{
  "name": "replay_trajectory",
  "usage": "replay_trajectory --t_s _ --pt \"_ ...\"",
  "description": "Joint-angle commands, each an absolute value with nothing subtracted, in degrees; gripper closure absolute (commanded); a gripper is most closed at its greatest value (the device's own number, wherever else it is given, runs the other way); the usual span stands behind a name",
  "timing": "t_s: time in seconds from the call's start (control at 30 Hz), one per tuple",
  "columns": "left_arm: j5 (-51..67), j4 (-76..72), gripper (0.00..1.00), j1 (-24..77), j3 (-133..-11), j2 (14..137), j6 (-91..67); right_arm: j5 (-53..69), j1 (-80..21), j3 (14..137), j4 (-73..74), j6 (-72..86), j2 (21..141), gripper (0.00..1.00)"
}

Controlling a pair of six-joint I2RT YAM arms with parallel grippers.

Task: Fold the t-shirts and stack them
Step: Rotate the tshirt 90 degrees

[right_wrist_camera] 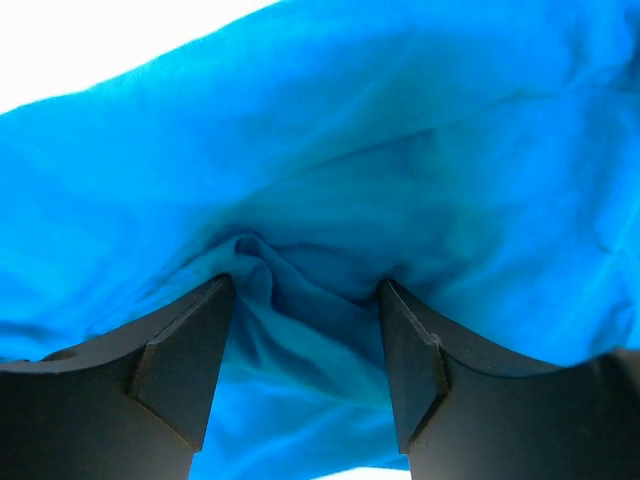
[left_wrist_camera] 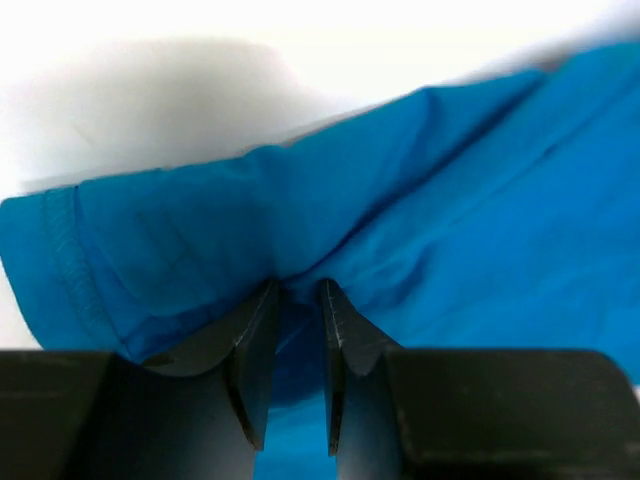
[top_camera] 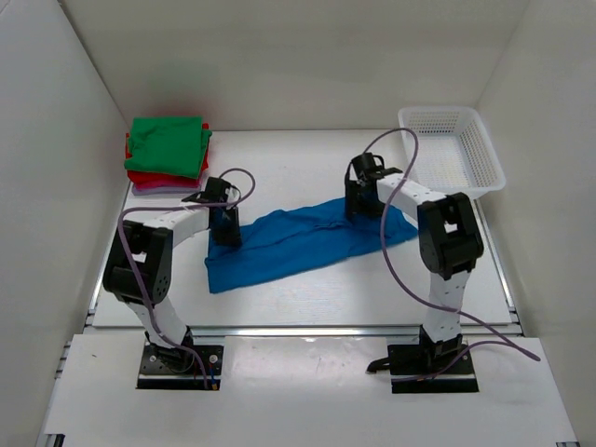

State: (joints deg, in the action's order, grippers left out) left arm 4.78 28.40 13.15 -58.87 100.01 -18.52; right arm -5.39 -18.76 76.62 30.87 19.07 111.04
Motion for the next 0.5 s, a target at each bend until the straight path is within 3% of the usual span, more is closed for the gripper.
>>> replay_trajectory --t_s 0.0,0.33,0.47 --pt "5.27 36.39 0.66 18.18 -52.22 98.62 -19.59 -6.76 -21.96 86.71 32.60 16.36 116.87 0.43" --pt "12.12 34.11 0.64 24.25 -37.62 83.42 -25.75 -1.06 -28.47 109.84 38.32 11.26 131.82 0.41" --pt "13.26 30.77 0.65 30.13 -34.72 82.61 -30.05 1.92 -30.49 127.99 46.98 9.32 142.43 0.41"
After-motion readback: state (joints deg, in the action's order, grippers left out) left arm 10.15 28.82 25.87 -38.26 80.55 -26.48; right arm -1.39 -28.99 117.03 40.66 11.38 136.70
